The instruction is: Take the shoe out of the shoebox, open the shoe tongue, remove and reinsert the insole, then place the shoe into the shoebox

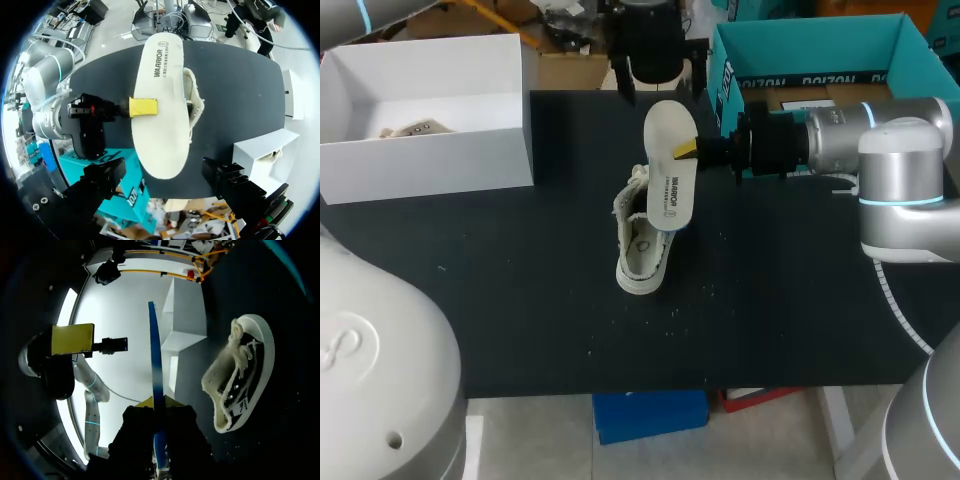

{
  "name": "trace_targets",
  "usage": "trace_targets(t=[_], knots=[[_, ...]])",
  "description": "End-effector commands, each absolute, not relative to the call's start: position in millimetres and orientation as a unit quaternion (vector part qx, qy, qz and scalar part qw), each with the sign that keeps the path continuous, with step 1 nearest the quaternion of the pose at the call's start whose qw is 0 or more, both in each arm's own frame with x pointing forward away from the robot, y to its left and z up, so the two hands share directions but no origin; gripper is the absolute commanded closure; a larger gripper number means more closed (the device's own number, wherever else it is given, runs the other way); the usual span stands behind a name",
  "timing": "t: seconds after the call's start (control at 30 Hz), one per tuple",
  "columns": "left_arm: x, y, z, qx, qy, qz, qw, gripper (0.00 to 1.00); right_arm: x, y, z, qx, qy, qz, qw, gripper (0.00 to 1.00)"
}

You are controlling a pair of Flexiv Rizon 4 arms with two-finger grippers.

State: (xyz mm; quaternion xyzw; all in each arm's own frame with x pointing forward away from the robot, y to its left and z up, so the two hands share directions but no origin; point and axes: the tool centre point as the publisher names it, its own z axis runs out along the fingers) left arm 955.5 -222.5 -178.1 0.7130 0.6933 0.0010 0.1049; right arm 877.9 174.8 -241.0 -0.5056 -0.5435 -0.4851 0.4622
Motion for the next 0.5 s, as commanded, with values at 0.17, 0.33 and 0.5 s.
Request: trace_targets(t=[0.17,0.33,0.5], knots=[[904.8,-214.3,-161.5,0.715,0.689,0.009,0.118,0.00,878.8,175.4,-241.1,-0.506,-0.544,-0.484,0.463,1.00],[870.7,-210.4,-162.6,0.715,0.689,0.005,0.119,0.00,878.8,175.4,-241.1,-0.506,-0.544,-0.484,0.463,1.00],[840.4,-207.4,-168.7,0.712,0.693,-0.003,0.112,0.00,878.8,175.4,-241.1,-0.506,-0.544,-0.484,0.463,1.00]])
